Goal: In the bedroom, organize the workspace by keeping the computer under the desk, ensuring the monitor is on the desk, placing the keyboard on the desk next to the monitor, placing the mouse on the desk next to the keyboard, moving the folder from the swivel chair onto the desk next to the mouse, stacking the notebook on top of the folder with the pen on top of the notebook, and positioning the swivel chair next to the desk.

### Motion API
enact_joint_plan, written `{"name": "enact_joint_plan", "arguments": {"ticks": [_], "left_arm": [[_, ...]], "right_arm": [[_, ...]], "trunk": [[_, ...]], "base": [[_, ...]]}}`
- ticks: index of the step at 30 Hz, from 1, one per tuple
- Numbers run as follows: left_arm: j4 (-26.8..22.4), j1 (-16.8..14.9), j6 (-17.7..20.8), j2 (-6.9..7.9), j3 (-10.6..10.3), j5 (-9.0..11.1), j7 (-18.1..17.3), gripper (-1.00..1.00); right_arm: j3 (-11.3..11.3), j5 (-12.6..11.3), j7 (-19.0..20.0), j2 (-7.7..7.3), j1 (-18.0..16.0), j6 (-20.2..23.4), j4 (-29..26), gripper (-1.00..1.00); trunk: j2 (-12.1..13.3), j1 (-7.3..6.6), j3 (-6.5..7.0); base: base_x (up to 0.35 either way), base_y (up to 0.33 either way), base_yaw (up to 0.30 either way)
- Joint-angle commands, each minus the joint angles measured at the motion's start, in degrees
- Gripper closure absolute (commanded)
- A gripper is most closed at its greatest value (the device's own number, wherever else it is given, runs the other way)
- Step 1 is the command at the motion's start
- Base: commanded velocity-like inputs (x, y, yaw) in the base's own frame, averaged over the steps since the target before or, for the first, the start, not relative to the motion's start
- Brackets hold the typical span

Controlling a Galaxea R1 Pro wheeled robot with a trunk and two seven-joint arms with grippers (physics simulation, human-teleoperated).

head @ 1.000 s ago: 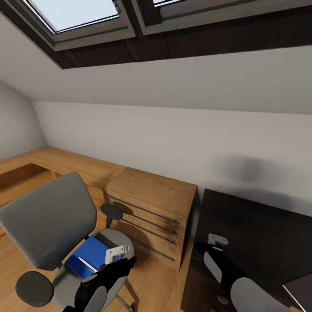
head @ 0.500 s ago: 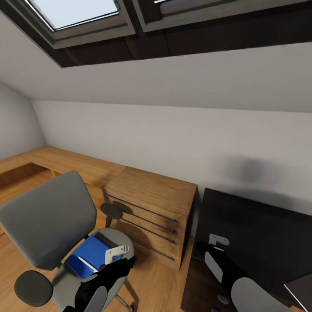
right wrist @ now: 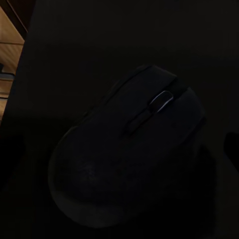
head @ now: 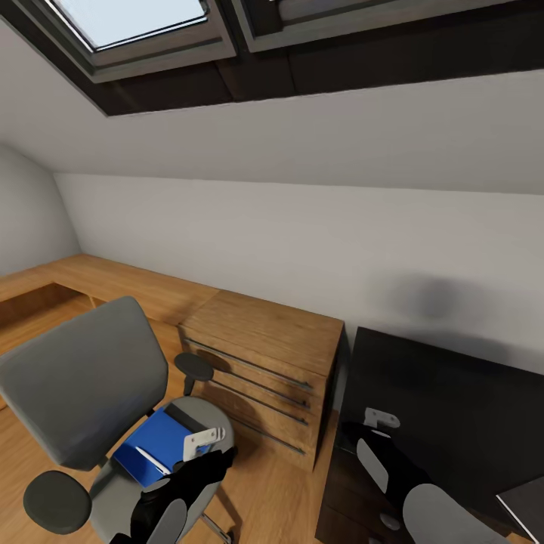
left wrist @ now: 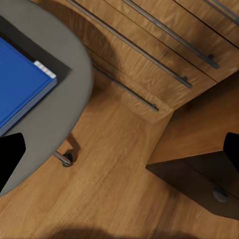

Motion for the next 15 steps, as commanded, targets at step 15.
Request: {"name": "enact_joint_plan", "arguments": {"ticks": [15], "left_arm": [[-0.08,-0.06,0.04,0.04,-0.21,0.58,0.58,-1.00]], "right_arm": [[0.48,-0.42,-0.46,0.03,-0.03,0.36,-0.11,-1.00]], "trunk": [[-2.06,1.10,-0.97]], "base": [[0.000,0.000,0.000]]}}
